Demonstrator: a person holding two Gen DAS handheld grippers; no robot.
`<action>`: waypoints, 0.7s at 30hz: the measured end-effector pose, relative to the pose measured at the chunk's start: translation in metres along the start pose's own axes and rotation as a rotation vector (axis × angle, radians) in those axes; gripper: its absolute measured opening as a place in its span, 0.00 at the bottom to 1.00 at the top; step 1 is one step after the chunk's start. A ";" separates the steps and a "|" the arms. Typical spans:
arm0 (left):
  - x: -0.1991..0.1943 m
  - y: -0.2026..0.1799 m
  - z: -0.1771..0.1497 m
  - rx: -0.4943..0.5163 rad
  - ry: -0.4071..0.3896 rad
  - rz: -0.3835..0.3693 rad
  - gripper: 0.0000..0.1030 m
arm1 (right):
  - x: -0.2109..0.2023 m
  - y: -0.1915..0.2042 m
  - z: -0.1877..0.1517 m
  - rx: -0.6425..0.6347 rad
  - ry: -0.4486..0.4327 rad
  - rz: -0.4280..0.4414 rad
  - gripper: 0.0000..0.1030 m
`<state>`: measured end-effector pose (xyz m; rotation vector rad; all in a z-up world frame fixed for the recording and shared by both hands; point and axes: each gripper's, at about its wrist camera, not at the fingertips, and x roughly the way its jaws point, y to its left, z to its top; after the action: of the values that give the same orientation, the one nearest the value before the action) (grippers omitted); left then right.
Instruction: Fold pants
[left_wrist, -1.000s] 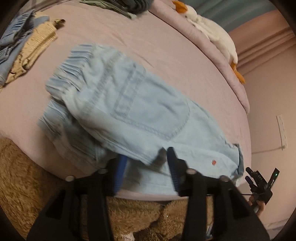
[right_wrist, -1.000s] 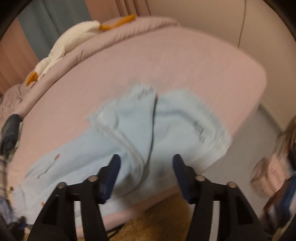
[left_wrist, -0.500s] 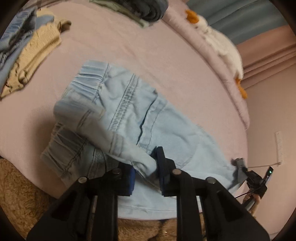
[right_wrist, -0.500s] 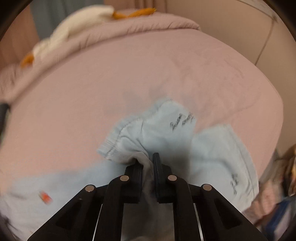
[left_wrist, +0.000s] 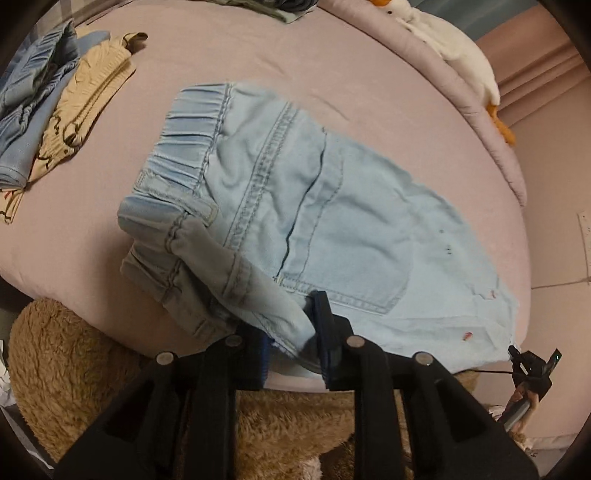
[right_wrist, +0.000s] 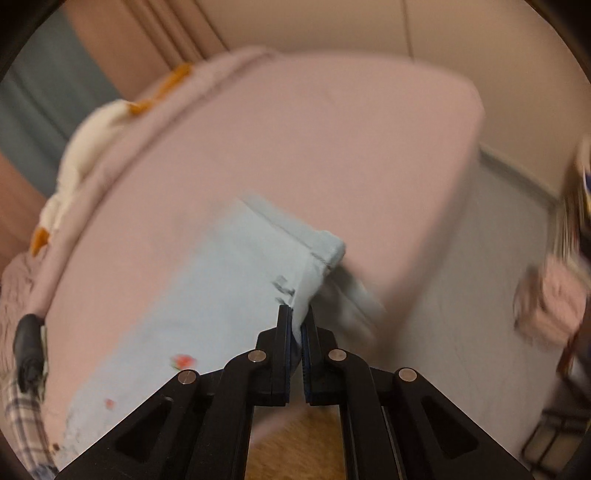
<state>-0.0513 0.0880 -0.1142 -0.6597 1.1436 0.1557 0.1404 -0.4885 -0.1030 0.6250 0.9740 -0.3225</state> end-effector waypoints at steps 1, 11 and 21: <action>0.001 -0.001 0.001 0.000 0.001 0.004 0.22 | 0.004 -0.003 0.000 0.012 0.015 0.021 0.05; 0.009 -0.007 0.012 -0.001 0.010 0.002 0.25 | -0.017 -0.030 0.025 0.063 -0.009 -0.038 0.44; 0.015 -0.011 0.014 -0.021 -0.005 -0.004 0.29 | 0.060 0.007 0.080 -0.012 0.168 0.087 0.61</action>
<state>-0.0287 0.0838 -0.1191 -0.6796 1.1377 0.1661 0.2289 -0.5318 -0.1189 0.6895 1.1046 -0.1887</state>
